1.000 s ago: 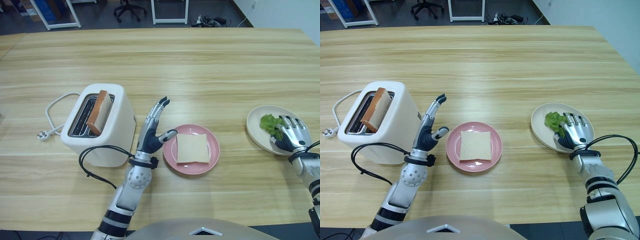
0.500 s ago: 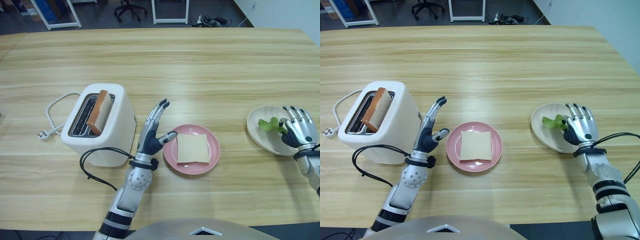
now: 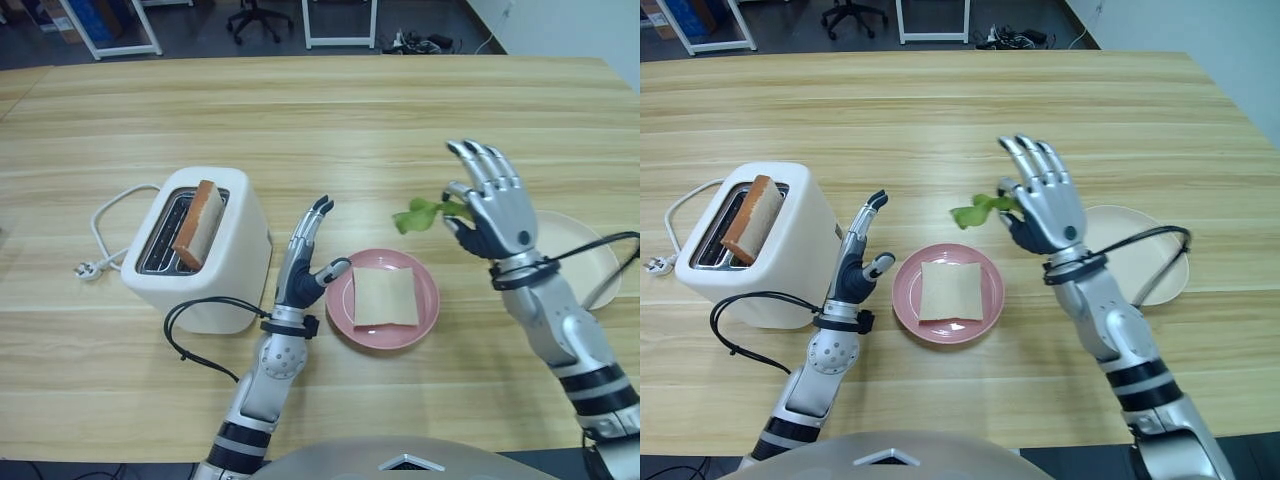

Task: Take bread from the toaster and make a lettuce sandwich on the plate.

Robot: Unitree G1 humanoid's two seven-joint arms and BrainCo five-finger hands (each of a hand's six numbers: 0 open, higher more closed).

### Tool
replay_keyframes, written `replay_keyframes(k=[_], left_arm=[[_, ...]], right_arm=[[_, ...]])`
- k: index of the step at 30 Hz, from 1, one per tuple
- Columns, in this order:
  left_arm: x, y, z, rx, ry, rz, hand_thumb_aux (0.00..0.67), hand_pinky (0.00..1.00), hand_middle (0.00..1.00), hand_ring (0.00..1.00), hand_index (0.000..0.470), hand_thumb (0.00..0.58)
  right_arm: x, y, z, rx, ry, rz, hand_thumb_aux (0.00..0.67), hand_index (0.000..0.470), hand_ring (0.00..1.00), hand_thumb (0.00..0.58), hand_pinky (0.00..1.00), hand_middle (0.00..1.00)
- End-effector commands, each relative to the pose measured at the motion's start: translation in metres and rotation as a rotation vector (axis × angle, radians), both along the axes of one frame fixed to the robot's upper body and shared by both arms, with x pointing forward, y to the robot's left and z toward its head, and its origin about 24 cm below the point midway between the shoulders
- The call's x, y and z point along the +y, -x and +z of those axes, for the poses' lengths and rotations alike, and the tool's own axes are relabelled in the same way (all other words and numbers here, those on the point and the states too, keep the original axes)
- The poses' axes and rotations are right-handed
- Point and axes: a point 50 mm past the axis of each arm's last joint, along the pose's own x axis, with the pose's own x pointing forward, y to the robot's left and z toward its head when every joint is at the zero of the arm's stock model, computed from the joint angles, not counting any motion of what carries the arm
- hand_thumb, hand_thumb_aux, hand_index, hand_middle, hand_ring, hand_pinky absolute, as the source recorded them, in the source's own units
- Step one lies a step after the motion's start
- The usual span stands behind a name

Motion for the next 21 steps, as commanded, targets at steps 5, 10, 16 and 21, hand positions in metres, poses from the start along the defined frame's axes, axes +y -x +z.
replay_keyframes(k=[5,10,16,21], left_arm=[[-0.002,0.0,-0.002,0.008,0.005,-0.001,0.0,0.0,0.0,0.0,0.0,0.0],[-0.002,0.001,-0.003,0.016,0.005,0.004,0.0,0.0,0.0,0.0,0.0,0.0],[-0.002,0.001,-0.004,0.021,0.0,0.003,0.0,0.0,0.0,0.0,0.0,0.0],[0.0,0.001,-0.004,0.023,-0.006,0.004,0.0,0.0,0.0,0.0,0.0,0.0]], right_arm=[[0.047,0.009,-0.057,0.211,0.04,0.144,0.67,0.47,0.0,0.58,0.0,0.0],[0.047,0.031,-0.084,0.314,0.097,0.195,0.67,0.47,0.0,0.58,0.0,0.0],[0.038,0.037,-0.085,0.328,0.11,0.181,0.67,0.47,0.0,0.58,0.0,0.0],[0.033,0.039,-0.085,0.336,0.13,0.162,0.67,0.47,0.0,0.58,0.0,0.0]])
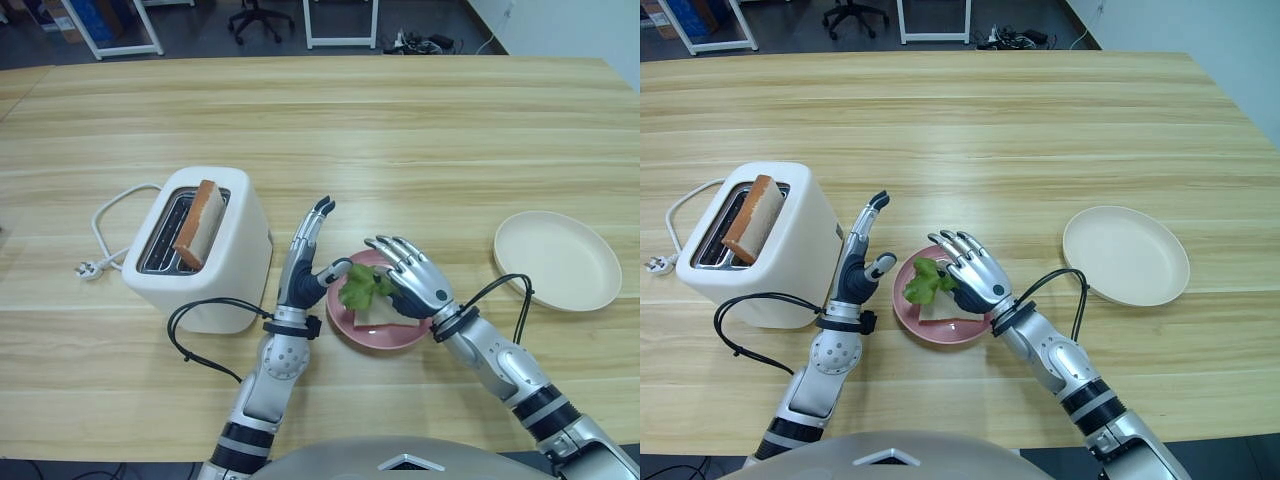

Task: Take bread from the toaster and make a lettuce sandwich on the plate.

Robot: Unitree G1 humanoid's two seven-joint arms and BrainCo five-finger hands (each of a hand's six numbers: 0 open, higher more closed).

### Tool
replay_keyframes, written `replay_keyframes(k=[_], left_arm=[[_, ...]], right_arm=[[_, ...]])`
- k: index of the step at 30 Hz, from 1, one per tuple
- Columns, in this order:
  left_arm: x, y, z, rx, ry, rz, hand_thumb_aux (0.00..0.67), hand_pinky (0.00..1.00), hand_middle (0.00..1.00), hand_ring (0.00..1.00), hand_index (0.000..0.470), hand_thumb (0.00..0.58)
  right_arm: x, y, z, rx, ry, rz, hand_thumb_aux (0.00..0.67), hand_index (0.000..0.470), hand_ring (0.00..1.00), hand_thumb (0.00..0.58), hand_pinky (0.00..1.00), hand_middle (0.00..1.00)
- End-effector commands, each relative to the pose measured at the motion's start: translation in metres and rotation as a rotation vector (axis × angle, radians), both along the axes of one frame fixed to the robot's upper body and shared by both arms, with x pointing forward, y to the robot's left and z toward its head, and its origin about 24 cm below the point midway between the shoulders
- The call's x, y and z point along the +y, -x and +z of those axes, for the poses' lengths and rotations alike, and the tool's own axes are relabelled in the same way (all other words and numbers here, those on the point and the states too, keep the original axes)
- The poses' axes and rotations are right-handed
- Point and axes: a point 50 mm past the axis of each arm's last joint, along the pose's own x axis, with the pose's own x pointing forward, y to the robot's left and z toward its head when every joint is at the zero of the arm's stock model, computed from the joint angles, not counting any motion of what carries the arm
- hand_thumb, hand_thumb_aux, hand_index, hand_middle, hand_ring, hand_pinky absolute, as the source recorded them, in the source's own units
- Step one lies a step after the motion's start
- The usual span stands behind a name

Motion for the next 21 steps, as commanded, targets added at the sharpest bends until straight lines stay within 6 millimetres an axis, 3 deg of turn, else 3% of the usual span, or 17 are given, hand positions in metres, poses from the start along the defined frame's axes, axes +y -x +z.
replay_keyframes(k=[1,10,12,13,14,15,21], left_arm=[[0.002,0.0,-0.003,0.019,-0.016,0.007,0.0,0.0,0.0,0.0,0.0,0.0],[0.005,0.001,-0.003,0.023,-0.022,0.012,0.0,0.0,0.0,0.0,0.0,0.0],[0.005,0.001,-0.003,0.023,-0.024,0.014,0.0,0.0,0.0,0.0,0.0,0.0],[0.005,0.001,-0.002,0.022,-0.024,0.014,0.0,0.0,0.0,0.0,0.0,0.0],[0.006,0.001,-0.002,0.022,-0.024,0.014,0.0,0.0,0.0,0.0,0.0,0.0],[0.006,0.001,-0.002,0.022,-0.025,0.014,0.0,0.0,0.0,0.0,0.0,0.0],[0.01,0.001,0.0,0.013,-0.036,0.019,0.0,0.0,0.0,0.0,0.0,0.0]], right_arm=[[-0.008,0.001,-0.003,0.012,0.051,-0.025,0.67,0.47,0.0,0.58,0.0,0.0],[-0.019,0.007,-0.008,0.054,0.125,-0.043,0.67,0.47,0.0,0.58,0.0,0.0],[-0.021,0.009,-0.008,0.063,0.136,-0.041,0.523,0.367,0.0,0.552,0.0,0.0],[-0.021,0.011,-0.007,0.065,0.137,-0.039,0.342,0.24,0.0,0.441,0.0,0.0],[-0.021,0.013,-0.006,0.066,0.137,-0.036,0.102,0.072,0.0,0.164,0.0,0.0],[-0.022,0.014,-0.004,0.064,0.136,-0.035,0.0,0.0,0.0,0.0,0.0,0.0],[-0.037,0.023,0.019,0.047,0.117,-0.062,0.0,0.0,0.0,0.0,0.0,0.0]])
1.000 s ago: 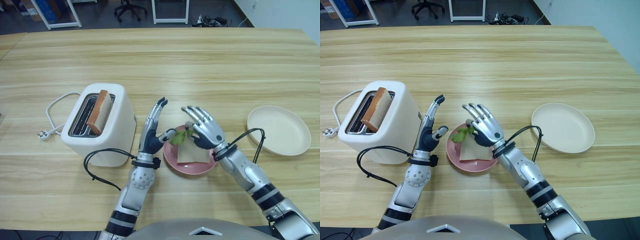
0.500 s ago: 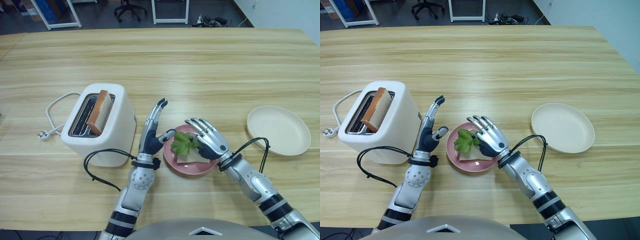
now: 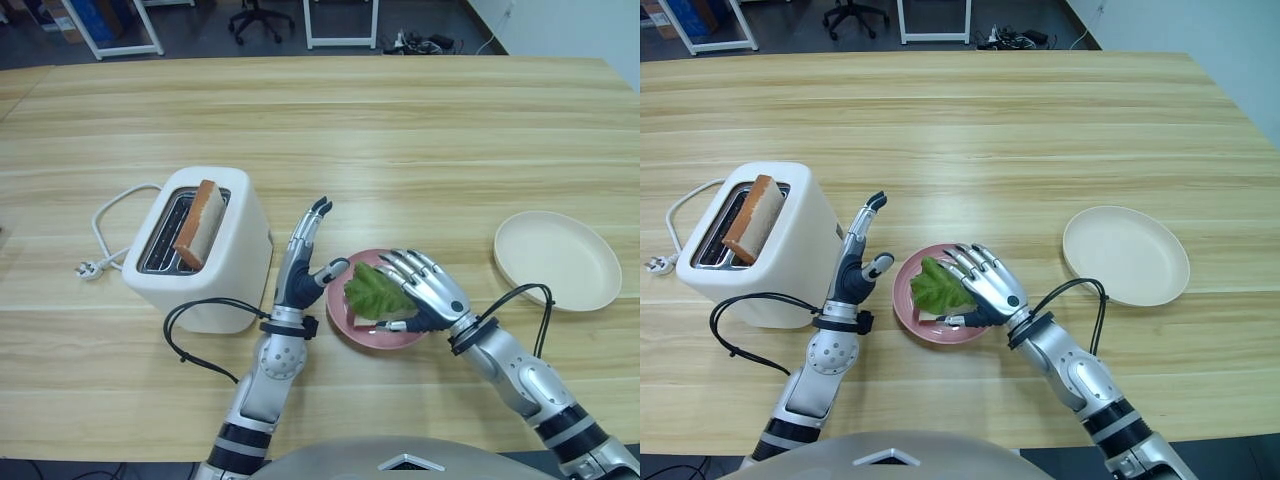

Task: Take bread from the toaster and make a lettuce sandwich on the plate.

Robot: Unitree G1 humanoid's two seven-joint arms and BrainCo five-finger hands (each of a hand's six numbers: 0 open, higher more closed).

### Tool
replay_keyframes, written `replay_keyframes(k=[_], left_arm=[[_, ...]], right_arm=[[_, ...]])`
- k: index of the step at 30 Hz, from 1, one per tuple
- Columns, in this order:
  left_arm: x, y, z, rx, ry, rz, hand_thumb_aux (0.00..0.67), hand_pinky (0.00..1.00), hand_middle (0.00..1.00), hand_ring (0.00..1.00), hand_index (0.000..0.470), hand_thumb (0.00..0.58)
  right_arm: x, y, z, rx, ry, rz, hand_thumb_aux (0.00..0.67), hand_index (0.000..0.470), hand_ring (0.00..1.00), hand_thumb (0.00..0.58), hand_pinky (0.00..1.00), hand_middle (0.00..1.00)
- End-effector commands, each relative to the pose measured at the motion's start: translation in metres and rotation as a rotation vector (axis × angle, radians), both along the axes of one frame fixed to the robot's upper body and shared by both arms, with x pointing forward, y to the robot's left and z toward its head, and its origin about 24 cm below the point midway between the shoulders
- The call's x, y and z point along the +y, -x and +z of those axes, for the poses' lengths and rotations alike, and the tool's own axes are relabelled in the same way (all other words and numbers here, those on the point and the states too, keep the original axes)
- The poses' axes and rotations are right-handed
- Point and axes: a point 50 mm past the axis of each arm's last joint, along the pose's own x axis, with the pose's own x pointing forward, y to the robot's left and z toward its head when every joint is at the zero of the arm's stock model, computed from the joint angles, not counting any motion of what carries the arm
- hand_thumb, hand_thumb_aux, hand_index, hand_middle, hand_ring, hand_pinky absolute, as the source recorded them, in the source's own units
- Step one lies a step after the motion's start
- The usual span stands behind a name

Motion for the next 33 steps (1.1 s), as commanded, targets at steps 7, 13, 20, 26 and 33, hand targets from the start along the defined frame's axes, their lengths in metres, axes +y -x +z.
replay_keyframes(k=[7,13,20,26,33], left_arm=[[0.021,0.014,0.056,-0.23,-0.09,0.045,0.0,0.0,0.0,0.0,0.0,0.0],[0.091,0.03,0.137,-0.44,-0.533,0.338,0.0,0.0,0.0,0.0,0.0,0.0],[0.156,0.017,0.098,0.012,-0.79,0.593,0.0,0.0,0.0,0.0,0.0,0.0],[0.145,0.016,0.058,0.256,-0.75,0.46,0.0,0.0,0.0,0.0,0.0,0.0],[0.15,0.02,0.045,0.356,-0.747,0.483,0.441,0.0,0.0,0.0,0.31,0.512]], right_arm=[[-0.047,0.002,0.077,-0.066,-0.317,-0.155,0.0,0.0,0.0,0.0,0.0,0.0],[-0.072,0.005,0.083,-0.002,-0.748,-0.303,0.0,0.0,0.0,0.0,0.0,0.0],[-0.068,0.006,0.065,0.079,-0.813,-0.325,0.0,0.0,0.0,0.0,0.0,0.0],[-0.068,0.006,0.064,0.079,-0.795,-0.324,0.0,0.0,0.0,0.0,0.0,0.0],[-0.07,0.007,0.061,0.082,-0.776,-0.335,0.0,0.0,0.0,0.0,0.0,0.0]])
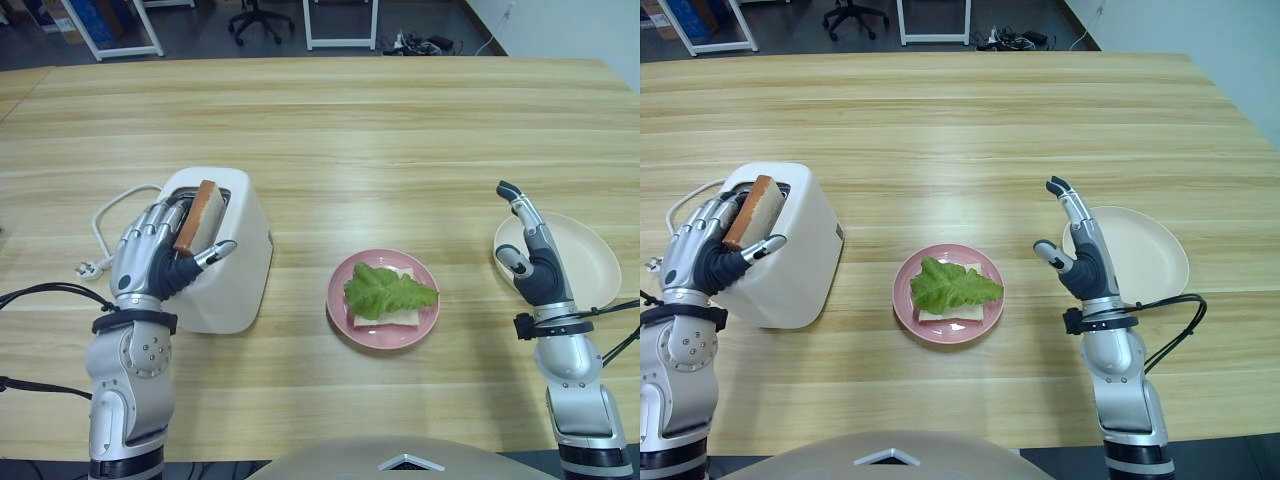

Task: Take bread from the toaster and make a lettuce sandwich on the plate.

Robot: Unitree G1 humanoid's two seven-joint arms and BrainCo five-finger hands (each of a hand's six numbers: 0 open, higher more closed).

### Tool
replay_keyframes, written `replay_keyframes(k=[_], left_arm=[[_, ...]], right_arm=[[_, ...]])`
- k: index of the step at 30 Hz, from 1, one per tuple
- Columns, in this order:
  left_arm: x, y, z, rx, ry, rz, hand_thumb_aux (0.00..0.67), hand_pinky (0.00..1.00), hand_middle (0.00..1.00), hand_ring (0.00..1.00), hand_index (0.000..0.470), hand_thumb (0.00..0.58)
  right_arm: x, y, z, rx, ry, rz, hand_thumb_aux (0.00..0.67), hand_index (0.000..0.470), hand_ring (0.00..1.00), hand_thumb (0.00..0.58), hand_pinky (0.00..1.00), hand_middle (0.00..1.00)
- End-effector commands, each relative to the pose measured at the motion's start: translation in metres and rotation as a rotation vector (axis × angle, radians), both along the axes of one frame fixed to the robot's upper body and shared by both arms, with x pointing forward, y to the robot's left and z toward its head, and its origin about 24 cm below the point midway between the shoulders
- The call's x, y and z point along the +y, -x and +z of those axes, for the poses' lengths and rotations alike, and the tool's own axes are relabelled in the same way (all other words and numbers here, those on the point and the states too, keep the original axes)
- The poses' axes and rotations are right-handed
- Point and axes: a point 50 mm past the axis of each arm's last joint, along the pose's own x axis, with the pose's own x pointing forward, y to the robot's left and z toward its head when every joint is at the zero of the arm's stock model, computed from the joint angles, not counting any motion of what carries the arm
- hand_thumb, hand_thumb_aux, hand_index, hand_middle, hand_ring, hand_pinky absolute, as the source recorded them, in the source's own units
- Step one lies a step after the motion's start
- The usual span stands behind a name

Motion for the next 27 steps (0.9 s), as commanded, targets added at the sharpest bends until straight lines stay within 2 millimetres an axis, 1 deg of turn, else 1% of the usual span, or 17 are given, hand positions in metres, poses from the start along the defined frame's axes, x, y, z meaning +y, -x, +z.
replay_keyframes(k=[1,2,3,4,8,11,14,18,19,20,21,23,25,26,27], left_arm=[[0.009,0.003,-0.007,0.034,0.006,0.079,0.67,0.0,0.0,0.0,0.47,0.58],[0.011,0.003,-0.005,0.012,0.007,0.097,0.67,0.18,0.18,0.18,0.47,0.58],[0.012,0.002,-0.001,-0.021,0.01,0.11,0.67,0.82,0.82,0.82,0.47,0.58],[0.012,0.002,0.002,-0.053,0.009,0.117,0.67,1.0,1.0,1.0,0.47,0.58],[0.004,0.0,0.017,-0.198,0.002,0.09,0.67,1.0,1.0,1.0,0.47,0.58],[-0.01,0.0,0.03,-0.348,0.01,0.016,0.67,1.0,1.0,1.0,0.47,0.58],[-0.025,0.006,0.056,-0.602,0.035,-0.057,0.67,1.0,1.0,1.0,0.47,0.58],[-0.031,0.023,0.099,-0.969,0.117,-0.143,0.67,1.0,1.0,1.0,0.47,0.58],[-0.033,0.027,0.106,-1.024,0.154,-0.178,0.67,1.0,1.0,1.0,0.47,0.58],[-0.038,0.029,0.113,-1.049,0.212,-0.254,0.67,1.0,1.0,1.0,0.47,0.58],[-0.043,0.029,0.117,-1.058,0.269,-0.334,0.67,1.0,1.0,1.0,0.47,0.58],[-0.062,0.021,0.116,-0.955,0.422,-0.557,0.67,1.0,1.0,1.0,0.47,0.58],[-0.08,0.004,0.105,-0.767,0.567,-0.74,0.67,1.0,1.0,1.0,0.47,0.58],[-0.088,-0.009,0.094,-0.612,0.663,-0.81,0.67,1.0,1.0,1.0,0.47,0.58],[-0.094,-0.021,0.082,-0.497,0.733,-0.853,0.67,1.0,1.0,1.0,0.47,0.58]], right_arm=[[-0.002,0.001,-0.003,0.014,0.012,-0.008,0.0,0.0,0.0,0.0,0.0,0.0],[-0.003,0.001,-0.003,0.014,0.016,-0.01,0.0,0.0,0.0,0.0,0.0,0.0],[-0.003,0.001,-0.003,0.014,0.017,-0.011,0.0,0.0,0.0,0.0,0.0,0.0],[-0.003,0.0,-0.004,0.015,0.019,-0.012,0.0,0.0,0.0,0.0,0.0,0.0],[-0.004,0.001,-0.005,0.015,0.027,-0.017,0.0,0.0,0.0,0.0,0.0,0.0],[-0.004,0.0,-0.006,0.017,0.034,-0.024,0.0,0.0,0.0,0.0,0.0,0.0],[-0.005,0.0,-0.008,0.019,0.037,-0.027,0.0,0.0,0.0,0.0,0.0,0.0],[-0.004,0.0,-0.009,0.02,0.03,-0.032,0.0,0.0,0.0,0.0,0.0,0.0],[-0.004,0.0,-0.009,0.02,0.025,-0.034,0.0,0.0,0.0,0.0,0.0,0.0],[-0.005,-0.001,-0.009,0.019,0.015,-0.037,0.0,0.0,0.0,0.0,0.0,0.0],[-0.006,-0.001,-0.008,0.018,0.007,-0.041,0.0,0.0,0.0,0.0,0.0,0.0],[-0.01,-0.003,-0.007,0.01,-0.014,-0.06,0.0,0.0,0.0,0.0,0.0,0.0],[-0.02,-0.006,-0.003,-0.009,-0.032,-0.097,0.0,0.0,0.0,0.0,0.0,0.0],[-0.027,-0.008,0.0,-0.021,-0.04,-0.121,0.0,0.0,0.0,0.0,0.0,0.0],[-0.033,-0.009,0.002,-0.032,-0.042,-0.144,0.0,0.0,0.0,0.0,0.0,0.0]])
